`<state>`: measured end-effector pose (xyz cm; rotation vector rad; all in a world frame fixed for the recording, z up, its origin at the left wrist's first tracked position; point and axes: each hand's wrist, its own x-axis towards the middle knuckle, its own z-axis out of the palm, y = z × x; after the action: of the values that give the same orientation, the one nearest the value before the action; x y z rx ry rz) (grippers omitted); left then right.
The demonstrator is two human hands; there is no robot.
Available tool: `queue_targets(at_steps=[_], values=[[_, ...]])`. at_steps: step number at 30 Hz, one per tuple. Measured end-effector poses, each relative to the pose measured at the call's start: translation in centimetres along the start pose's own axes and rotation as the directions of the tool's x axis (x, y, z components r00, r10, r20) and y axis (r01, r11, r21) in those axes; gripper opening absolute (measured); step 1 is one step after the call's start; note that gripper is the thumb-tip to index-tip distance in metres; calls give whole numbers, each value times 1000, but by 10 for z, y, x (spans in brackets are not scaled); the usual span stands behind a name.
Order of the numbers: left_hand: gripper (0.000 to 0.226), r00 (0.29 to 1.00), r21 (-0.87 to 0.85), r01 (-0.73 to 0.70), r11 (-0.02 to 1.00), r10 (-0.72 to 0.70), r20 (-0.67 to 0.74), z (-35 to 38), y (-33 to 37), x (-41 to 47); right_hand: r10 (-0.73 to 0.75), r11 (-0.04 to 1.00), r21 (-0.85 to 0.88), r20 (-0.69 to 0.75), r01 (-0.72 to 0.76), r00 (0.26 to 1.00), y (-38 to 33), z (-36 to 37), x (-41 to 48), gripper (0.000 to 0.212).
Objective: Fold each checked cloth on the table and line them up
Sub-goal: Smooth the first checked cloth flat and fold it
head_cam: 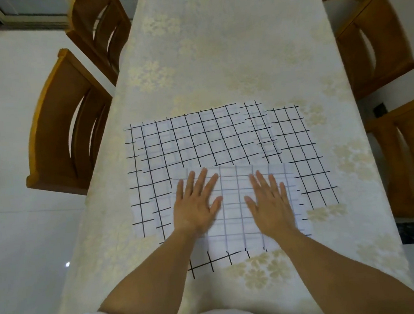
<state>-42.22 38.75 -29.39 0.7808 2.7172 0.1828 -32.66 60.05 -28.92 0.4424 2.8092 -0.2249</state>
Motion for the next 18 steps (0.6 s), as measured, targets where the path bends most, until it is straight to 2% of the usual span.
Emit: queue_targets(at_steps=[3,8,10,12,15,18], values=[[63,999,-26,54,998,-54,-5,-5,-9,0,116,993,-19,8,-116,993,36,-5,2,70],[67,996,14,82,997,-82,30,-10,-14,1,191,979,-79,10,-190,981,51,-15,8,77],[68,995,43,86,995,-87,37,-12,-8,2,153,987,-38,-77,-157,985,26,-21,6,71],[70,998,42,62,997,-61,-18,-14,4,1,30,999,-9,-140,-32,990,-7,-18,-1,64],[68,996,-49,-61,997,58,-71,-10,25,-9,-58,998,25,-103,61,993,-45,6,-19,60],[68,991,-114,-113,987,120,52,5,30,-21,-62,998,12,-36,62,997,-44,26,-39,59]])
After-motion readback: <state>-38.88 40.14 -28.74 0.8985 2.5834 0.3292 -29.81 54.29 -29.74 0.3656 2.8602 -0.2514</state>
